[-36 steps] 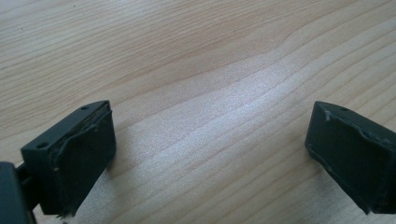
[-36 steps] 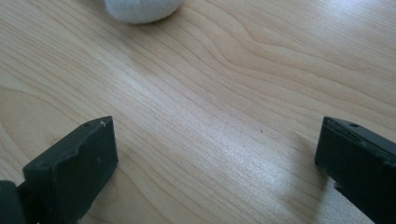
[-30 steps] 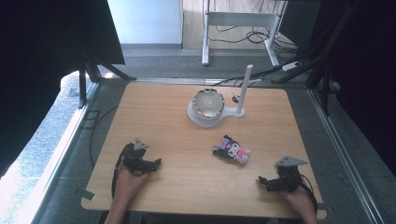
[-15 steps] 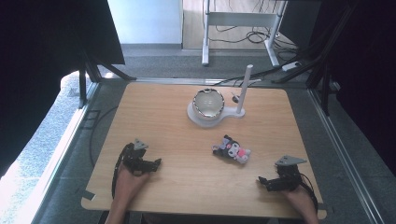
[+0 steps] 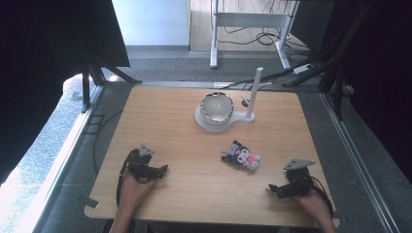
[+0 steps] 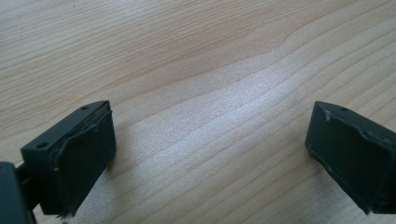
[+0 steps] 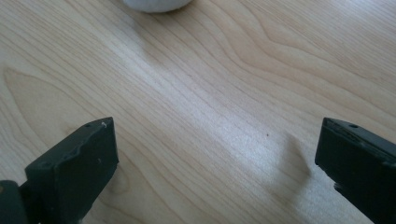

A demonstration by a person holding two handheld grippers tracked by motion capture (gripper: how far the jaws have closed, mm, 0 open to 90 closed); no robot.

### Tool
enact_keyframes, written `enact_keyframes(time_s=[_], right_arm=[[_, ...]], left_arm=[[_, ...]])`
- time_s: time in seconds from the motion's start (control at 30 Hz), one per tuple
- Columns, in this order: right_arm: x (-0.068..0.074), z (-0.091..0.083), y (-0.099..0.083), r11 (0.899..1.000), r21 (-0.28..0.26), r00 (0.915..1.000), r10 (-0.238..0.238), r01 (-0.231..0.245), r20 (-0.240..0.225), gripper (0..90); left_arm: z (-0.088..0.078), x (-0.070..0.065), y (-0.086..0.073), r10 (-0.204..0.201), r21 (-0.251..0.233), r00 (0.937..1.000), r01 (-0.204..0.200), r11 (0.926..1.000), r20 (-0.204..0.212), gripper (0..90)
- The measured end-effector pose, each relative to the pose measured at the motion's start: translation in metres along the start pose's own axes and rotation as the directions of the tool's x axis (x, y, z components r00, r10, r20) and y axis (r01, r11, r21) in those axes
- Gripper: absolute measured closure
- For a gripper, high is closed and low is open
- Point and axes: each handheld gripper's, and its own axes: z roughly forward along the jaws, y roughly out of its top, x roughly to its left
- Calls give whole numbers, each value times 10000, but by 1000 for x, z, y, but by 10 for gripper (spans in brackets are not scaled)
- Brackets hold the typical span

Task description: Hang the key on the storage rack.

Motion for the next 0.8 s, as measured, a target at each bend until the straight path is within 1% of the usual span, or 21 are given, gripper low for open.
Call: enact_keyframes(time_s=[0.1,0.17,0.33,0.43,0.47,0.5,0.63,0.73,0.8], right_arm=[[0,1,6,9994,271,9998,-201,203,-85,0],[1,1,9,9989,396,9997,-243,246,-89,0],[0,1,16,9980,518,9992,-368,374,-132,0],[-2,2,23,9955,760,9983,-544,559,-213,0],[-2,2,23,9955,760,9983,-544,559,-213,0],[-2,3,27,9941,900,9979,-574,600,-305,0],[-3,5,34,9907,1196,9972,-601,650,-439,0],[-3,7,38,9888,1301,9965,-671,732,-508,0],[-3,9,44,9856,1519,9960,-664,748,-596,7]], left_arm=[[0,0,0,1,3,10000,-1,10000,-6,17],[0,0,0,2,4,10000,-2,10000,-5,17],[0,0,0,1,5,10000,-1,10000,-7,17],[0,0,0,2,4,10000,-2,10000,-6,17],[0,0,0,2,4,10000,-2,10000,-6,17],[0,0,0,1,3,10000,-1,10000,-6,18],[0,0,0,2,5,10000,-2,10000,-6,17],[0,0,0,3,1,10000,-3,10000,2,17],[0,0,0,3,1,10000,-3,10000,1,18]])
